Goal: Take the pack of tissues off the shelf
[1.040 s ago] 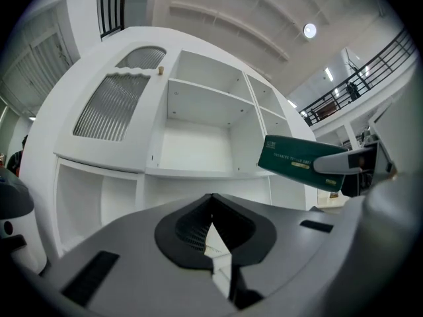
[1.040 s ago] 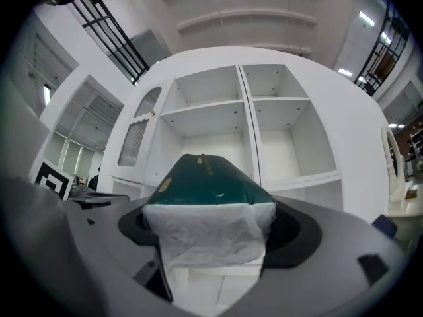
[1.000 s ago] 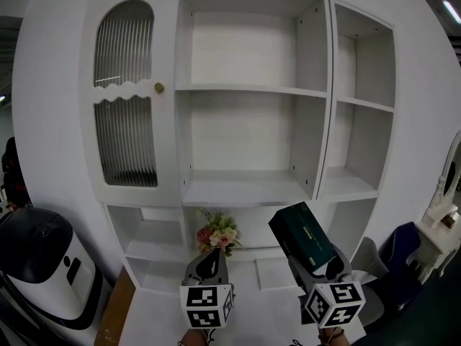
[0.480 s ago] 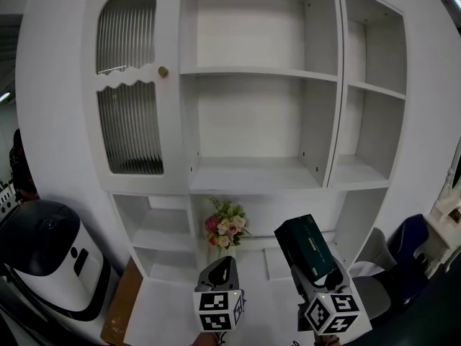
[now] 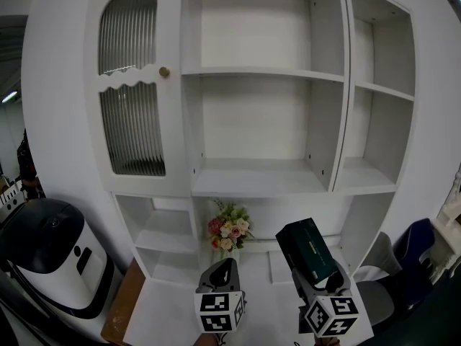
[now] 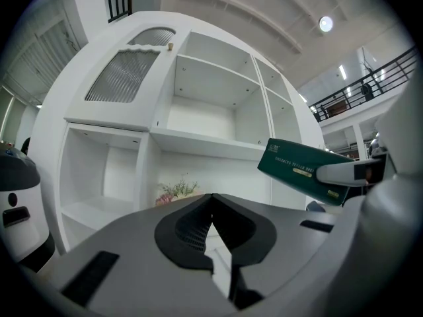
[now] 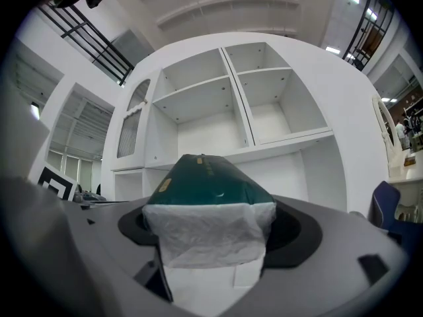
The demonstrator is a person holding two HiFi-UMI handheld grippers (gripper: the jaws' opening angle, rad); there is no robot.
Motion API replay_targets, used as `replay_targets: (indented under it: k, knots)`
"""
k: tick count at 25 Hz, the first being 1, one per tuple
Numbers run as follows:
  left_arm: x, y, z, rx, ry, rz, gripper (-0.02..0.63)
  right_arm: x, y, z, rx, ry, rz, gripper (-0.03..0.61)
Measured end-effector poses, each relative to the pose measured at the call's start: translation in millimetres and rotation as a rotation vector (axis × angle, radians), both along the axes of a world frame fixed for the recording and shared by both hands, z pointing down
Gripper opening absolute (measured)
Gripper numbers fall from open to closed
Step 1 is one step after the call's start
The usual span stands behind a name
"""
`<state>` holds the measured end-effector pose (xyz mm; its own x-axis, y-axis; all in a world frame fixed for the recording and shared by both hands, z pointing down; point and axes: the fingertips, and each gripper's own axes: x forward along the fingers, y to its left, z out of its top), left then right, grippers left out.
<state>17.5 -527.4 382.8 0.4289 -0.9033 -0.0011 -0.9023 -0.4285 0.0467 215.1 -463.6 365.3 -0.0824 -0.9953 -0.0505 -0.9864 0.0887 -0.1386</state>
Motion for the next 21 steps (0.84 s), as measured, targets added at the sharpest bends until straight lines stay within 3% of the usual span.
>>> replay_targets:
  k: [21]
  knots:
    - [-0.2,-4.7,-5.2,0.004,-0.006,-0.046,0.014,16.5,-12.3,-3.6,0.009,0.040,0.013,0.426]
